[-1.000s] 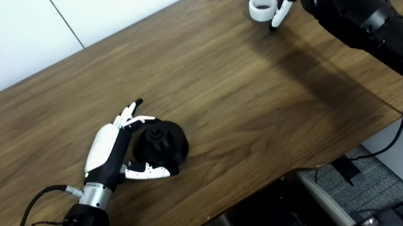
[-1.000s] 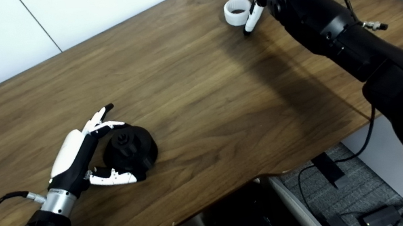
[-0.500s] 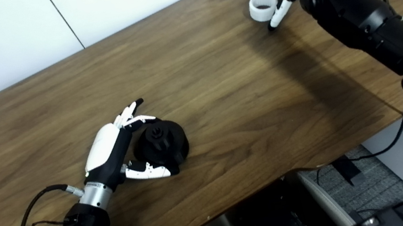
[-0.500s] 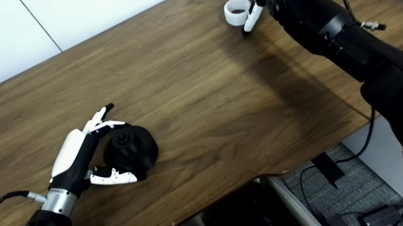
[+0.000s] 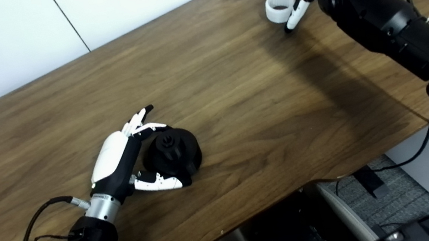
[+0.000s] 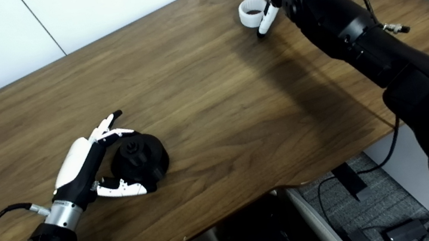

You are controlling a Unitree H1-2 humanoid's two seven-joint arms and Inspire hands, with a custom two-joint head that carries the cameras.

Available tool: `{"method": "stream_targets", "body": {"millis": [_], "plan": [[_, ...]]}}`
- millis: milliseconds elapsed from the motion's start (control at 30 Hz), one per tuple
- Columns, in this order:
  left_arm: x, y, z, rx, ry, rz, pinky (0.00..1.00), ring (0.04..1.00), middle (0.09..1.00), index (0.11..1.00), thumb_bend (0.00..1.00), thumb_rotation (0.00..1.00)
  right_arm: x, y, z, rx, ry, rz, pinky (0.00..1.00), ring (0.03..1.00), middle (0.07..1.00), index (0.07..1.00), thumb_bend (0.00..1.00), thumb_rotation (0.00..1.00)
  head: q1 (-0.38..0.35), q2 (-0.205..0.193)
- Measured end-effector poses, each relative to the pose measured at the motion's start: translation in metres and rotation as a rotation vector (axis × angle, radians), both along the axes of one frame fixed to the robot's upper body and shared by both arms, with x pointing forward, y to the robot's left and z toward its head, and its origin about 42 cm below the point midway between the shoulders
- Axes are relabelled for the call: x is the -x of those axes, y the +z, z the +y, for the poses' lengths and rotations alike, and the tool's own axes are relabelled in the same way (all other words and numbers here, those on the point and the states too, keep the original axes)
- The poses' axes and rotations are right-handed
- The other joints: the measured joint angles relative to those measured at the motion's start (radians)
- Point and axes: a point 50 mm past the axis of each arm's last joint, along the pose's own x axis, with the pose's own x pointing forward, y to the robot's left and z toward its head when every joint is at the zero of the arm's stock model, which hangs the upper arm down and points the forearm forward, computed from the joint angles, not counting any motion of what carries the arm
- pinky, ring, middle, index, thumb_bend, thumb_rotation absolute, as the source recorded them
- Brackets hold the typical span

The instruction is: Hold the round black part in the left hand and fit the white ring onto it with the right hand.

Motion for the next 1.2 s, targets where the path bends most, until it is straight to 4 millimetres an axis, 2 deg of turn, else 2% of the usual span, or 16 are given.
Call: {"method": "stream_targets", "body": {"millis": [200, 467, 967, 1200], "plan": [[0.001, 0.0, 0.0, 0.0, 0.002, 0.002, 1.0, 1.0, 1.0, 0.632, 1.0, 0.34, -0.001, -0.001, 0.004, -0.002, 0.005, -0.005, 0.97, 0.828, 0.809, 0.818, 0.81, 0.36, 0.003, 0.002], [0.001, 0.0, -0.001, -0.002, 0.001, 0.002, 1.0, 1.0, 1.0, 0.632, 1.0, 0.34, -0.002, -0.001, 0.007, -0.006, 0.011, -0.011, 0.98, 0.821, 0.798, 0.798, 0.79, 0.31, 0.005, 0.003], [0.001, 0.0, -0.002, -0.001, 0.001, 0.001, 1.0, 1.0, 1.0, 0.633, 1.0, 0.32, -0.003, -0.004, 0.015, -0.008, 0.07, -0.096, 1.0, 0.698, 0.655, 0.671, 0.74, 0.19, 0.008, 0.005], [0.001, 0.0, -0.002, 0.001, 0.001, 0.005, 1.0, 1.0, 1.0, 0.635, 1.0, 0.33, -0.003, -0.005, 0.016, -0.017, 0.085, -0.105, 1.0, 0.672, 0.644, 0.651, 0.73, 0.17, 0.008, 0.006]]}}
